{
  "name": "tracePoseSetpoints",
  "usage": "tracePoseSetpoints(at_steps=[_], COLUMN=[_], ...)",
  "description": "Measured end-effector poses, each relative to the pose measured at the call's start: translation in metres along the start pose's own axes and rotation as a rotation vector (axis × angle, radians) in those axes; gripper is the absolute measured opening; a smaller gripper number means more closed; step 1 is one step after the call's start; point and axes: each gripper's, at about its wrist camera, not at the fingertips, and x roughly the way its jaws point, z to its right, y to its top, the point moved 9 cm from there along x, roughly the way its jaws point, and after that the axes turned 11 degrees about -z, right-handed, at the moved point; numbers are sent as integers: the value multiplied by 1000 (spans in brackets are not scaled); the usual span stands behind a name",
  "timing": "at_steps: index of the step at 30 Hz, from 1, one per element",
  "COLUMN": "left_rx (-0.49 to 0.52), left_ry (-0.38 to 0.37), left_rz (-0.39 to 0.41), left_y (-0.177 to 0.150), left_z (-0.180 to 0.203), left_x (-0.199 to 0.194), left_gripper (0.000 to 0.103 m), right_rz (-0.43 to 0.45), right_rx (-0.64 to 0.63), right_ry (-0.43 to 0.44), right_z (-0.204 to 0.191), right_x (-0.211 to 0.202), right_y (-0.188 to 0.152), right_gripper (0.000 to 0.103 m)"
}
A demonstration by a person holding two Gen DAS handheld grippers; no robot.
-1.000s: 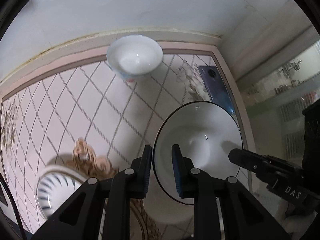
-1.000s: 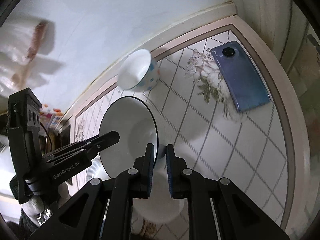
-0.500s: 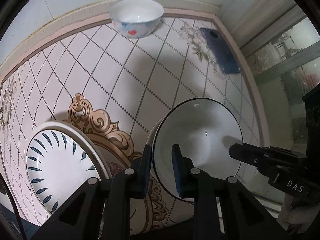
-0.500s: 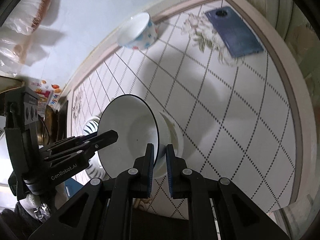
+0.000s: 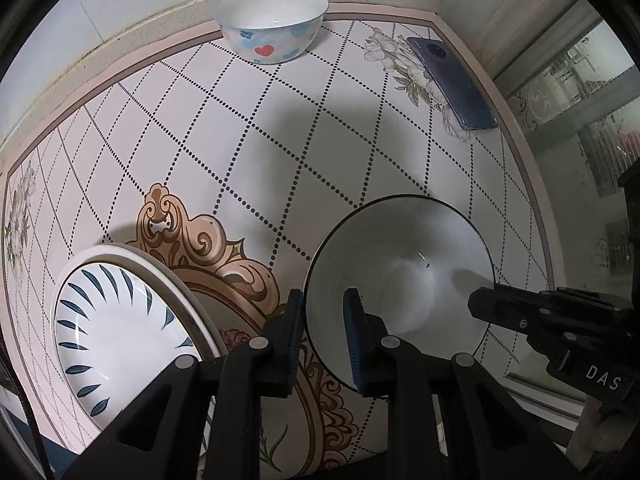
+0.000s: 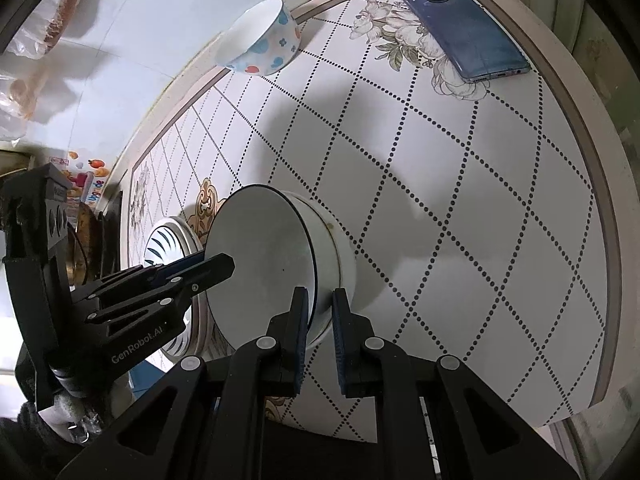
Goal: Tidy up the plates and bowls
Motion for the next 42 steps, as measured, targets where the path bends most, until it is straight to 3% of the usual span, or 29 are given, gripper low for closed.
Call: tracePoseSetpoints(at_steps=[6,10,11,14,15,17,21,24,28,29,31,33,42], left_rx=[-7,-23,-31,-80,-96,-144,-247,-278,-286,-279,-262,-238,-200], left_ry=[-26,-72,-80,-107,-101,-88,-99,-78,-77,-78,-69,-62,-25], left_rz=[-16,61,85,153,172,190,152,116,50,35,28,43,79], left_y=[-2,9,18,57,73,109,171,204,230,236,244,249,244], left_z=[-1,-7,-11,-26,-33,-51,-86,-104,-113,-113,-112,-109,-100], left_x=[-10,-56,-68,-92,-95,-95,-72,-51,-22,-15,-7,-4,-15], left_gripper=[18,19,19,34,35,35,35,35,35,35,34,13,10], right_rz=[-41,-45,-31,48,83,135,188,168,126,118,99,76,104], right_rx=[33,57,58,50,40,28,43,58,70,73,85,96,82], right_ry=[31,96,120,170,179,178,142,130,103,99,104,117,79], right_z=[1,-3,-6,-18,-23,-30,-34,-35,-32,-32,-31,-29,-36], right_x=[1,-21,-31,-65,-74,-84,-72,-47,-15,-9,5,16,18], right_y=[2,12,17,49,65,98,173,223,265,271,284,290,295], right_gripper=[15,18,23,51,58,59,59,59,58,57,45,15,14])
